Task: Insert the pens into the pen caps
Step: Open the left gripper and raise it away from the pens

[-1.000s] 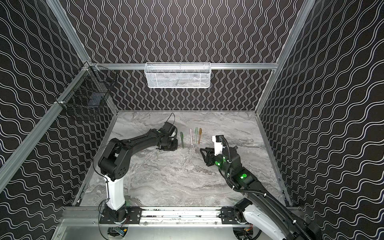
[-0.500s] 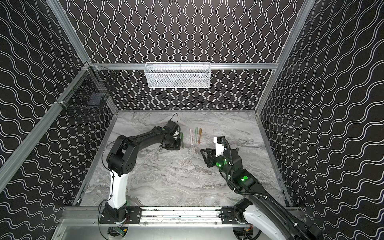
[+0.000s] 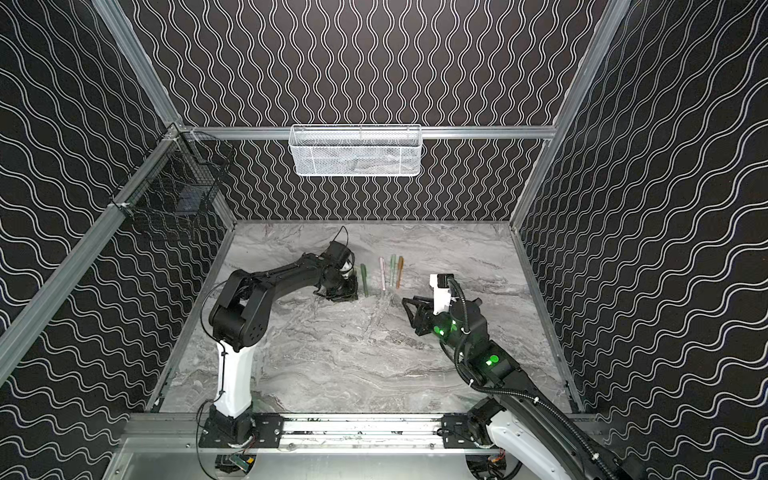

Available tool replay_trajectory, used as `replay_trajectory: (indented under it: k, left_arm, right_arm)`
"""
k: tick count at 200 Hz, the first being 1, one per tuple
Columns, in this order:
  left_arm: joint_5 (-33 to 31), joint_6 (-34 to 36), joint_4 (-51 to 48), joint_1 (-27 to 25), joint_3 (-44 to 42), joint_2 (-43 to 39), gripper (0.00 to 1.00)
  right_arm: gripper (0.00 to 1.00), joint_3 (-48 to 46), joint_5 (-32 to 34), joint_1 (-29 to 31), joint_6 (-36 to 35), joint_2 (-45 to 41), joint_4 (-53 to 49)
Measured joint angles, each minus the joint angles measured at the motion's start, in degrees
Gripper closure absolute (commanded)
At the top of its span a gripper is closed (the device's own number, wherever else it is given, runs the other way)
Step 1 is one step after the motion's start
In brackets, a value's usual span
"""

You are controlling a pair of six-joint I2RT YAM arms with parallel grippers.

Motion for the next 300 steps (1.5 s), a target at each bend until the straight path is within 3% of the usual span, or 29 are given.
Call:
replay_trajectory:
  k: [82, 137, 152, 167, 176, 180, 183, 217, 269, 288, 300]
  left_arm:
    - [0.0, 0.4, -2.9, 0.6, 0.7, -1.8, 0.77]
    - [-1.8, 5.4, -4.7, 0.7, 0.7, -16.5, 0.64]
    - [-2.9, 7.2, -4.2, 0.7, -0.6, -22.4, 0.51]
    - [-4.2, 8.9, -1.6, 0.6, -5.8, -30.9, 0.36]
    - [-5.1, 9.7, 0.3, 0.1, -9.8, -36.8, 0.21]
    - [-6.1, 10.3, 0.9, -0.1, -11.3, -39.2, 0.08]
    - [-6.7, 10.6, 1.6, -0.4, -12.6, -41.1, 0.02]
    - [-14.3, 13.5, 8.0, -4.3, -24.2, -58.5, 0.01]
    - [-25.5, 14.5, 15.4, -4.9, -37.5, -73.0, 0.02]
    - [-32.5, 10.7, 23.5, -4.9, -45.7, -76.2, 0.01]
    - [-35.4, 12.3, 35.4, -4.8, -54.6, -76.3, 0.01]
  right_arm:
    - [0.57, -0.3, -0.5, 0.0, 0.2, -0.6, 0.0]
    - [0.51, 1.4, -0.6, 0.0, 0.2, 0.0, -1.2]
    - [0.45, 2.2, -0.3, 0.0, 0.1, 0.5, -1.6]
    - [0.34, 3.5, 0.2, 0.0, -0.1, 1.4, -2.2]
    - [0.23, 4.7, 0.4, 0.0, -0.3, 1.9, -2.8]
    - [0.15, 5.4, 0.5, 0.0, -0.5, 2.2, -3.1]
    - [0.03, 6.0, 0.6, 0.0, -0.5, 2.4, -3.2]
    - [0.00, 13.9, 3.7, 0.2, -0.9, 6.6, -6.3]
    - [0.00, 19.9, 7.9, 0.2, -5.6, 15.8, -10.0]
    - [0.00, 19.9, 9.4, -0.1, -6.2, 16.7, -9.5]
    - [0.00, 17.6, 10.2, -0.7, -7.5, 16.1, -6.5]
